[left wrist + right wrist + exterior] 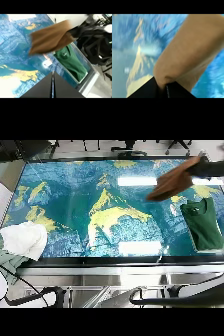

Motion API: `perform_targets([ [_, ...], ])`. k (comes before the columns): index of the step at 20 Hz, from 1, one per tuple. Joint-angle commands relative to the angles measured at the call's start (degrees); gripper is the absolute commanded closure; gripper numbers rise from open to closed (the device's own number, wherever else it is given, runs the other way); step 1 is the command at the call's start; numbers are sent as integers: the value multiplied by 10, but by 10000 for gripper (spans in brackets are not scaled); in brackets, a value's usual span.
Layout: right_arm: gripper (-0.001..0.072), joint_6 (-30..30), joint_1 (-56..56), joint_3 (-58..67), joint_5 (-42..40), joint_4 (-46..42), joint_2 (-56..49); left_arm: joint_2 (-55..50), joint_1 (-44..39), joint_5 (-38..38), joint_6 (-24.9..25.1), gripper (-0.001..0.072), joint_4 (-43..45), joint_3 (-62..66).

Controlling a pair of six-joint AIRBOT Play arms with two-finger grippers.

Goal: Fold the shirts.

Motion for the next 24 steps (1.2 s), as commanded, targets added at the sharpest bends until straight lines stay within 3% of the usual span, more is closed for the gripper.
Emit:
perform_targets([
  [1, 692, 24, -132, 4, 21, 35, 41, 0, 1, -12, 0, 680, 0, 0],
  [5, 692, 123, -196, 1, 167, -52, 52, 0, 0, -13, 0, 680, 0, 0],
  [8, 692, 128, -196, -16, 277, -126, 52, 0, 0, -19, 0, 680, 0, 0],
  [14, 691, 141, -196, -32, 282, -132, 95, 15, 0, -27, 1, 680, -2, -63],
  [17, 690, 157, -196, -83, 282, -207, 126, 19, 0, -21, 20, 680, -6, -127],
  [22, 680, 121, -196, -287, 281, -367, 169, 19, -8, -16, 63, 680, -6, -195],
  [24, 431, 122, -196, -333, 275, -484, 162, 19, -16, -8, 75, 680, -5, -207],
])
